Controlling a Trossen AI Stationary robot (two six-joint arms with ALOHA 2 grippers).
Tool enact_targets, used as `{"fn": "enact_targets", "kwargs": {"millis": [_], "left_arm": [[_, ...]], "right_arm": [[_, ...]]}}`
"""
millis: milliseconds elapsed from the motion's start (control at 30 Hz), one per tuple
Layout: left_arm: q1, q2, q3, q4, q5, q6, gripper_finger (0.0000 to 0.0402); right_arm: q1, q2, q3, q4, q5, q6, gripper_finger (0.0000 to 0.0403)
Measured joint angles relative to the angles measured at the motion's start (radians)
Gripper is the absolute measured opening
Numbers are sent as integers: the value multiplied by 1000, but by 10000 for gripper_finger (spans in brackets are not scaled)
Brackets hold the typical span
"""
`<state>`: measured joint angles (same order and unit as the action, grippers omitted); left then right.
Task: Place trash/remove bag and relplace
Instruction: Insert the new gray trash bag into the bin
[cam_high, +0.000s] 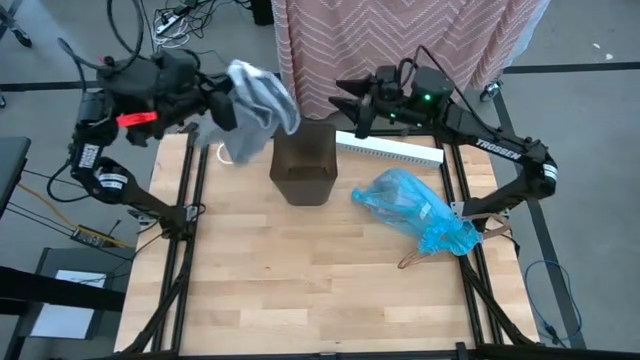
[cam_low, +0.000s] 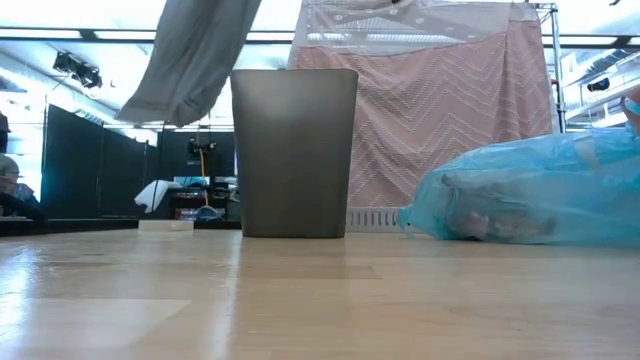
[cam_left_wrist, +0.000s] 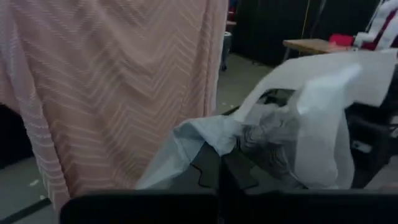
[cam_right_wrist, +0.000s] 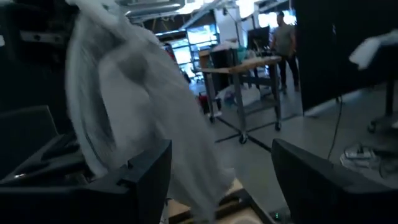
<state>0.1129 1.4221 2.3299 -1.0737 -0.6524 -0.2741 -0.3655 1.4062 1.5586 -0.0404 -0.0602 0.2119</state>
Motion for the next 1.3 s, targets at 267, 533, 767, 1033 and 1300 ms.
{"fn": "enact_targets", "kwargs": {"millis": [267,533,767,1033,1300], "left_arm": [[29,50,-1,120,18,129,1],[87,59,-2,173,15,170,1],[130,62,-2,200,14,171,1],[143,76,-3,219,56,162,1],[143,103,-2,284,96,161,1]], "right_arm": [[28,160,300,-207,-16,-111,270],[69,197,360,-295,-9,-164,278],[82,185,360,-286,32,-197,277],[83,178,361,-278,41,-196,274],[77,179,361,-276,42,-195,272]]}}
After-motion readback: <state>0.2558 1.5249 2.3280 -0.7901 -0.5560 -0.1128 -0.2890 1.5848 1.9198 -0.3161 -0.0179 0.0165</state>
